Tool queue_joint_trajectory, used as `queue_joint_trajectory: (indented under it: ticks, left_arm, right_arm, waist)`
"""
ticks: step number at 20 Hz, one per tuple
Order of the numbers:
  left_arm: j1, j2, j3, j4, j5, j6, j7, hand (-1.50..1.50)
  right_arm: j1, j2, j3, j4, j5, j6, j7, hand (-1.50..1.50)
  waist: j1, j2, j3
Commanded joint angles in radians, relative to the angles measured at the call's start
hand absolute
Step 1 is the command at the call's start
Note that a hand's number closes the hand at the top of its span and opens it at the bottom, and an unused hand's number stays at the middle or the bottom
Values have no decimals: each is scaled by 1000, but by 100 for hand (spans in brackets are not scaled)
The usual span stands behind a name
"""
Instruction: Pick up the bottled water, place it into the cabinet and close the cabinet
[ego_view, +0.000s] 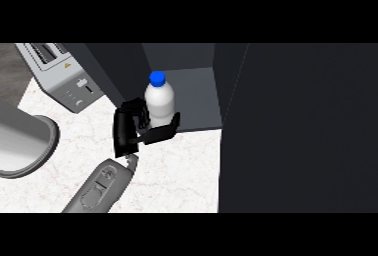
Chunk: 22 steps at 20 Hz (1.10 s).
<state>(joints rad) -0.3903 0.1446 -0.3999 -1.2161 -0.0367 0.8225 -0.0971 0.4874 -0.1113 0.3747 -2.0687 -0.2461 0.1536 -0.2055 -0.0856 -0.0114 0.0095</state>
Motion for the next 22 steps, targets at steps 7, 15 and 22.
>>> queue_joint_trajectory:
  ticks: [7, 15, 22]
  left_arm:
    - [-256, 58, 75, 239, -20, -39, 112, -150]
    - [-322, 25, 63, 335, -8, -29, 149, -150]
    - [-298, 13, 87, 253, 99, -93, 26, -150]
  right_arm:
    - [-4, 7, 15, 8, 5, -1, -4, -150]
    - [-6, 8, 19, 26, 16, 2, -19, -150]
    - [55, -20, 1, -31, -14, 9, -16, -150]
  waist:
    - [-38, 43, -10]
    - [-19, 41, -11]
    - [-15, 36, -14]
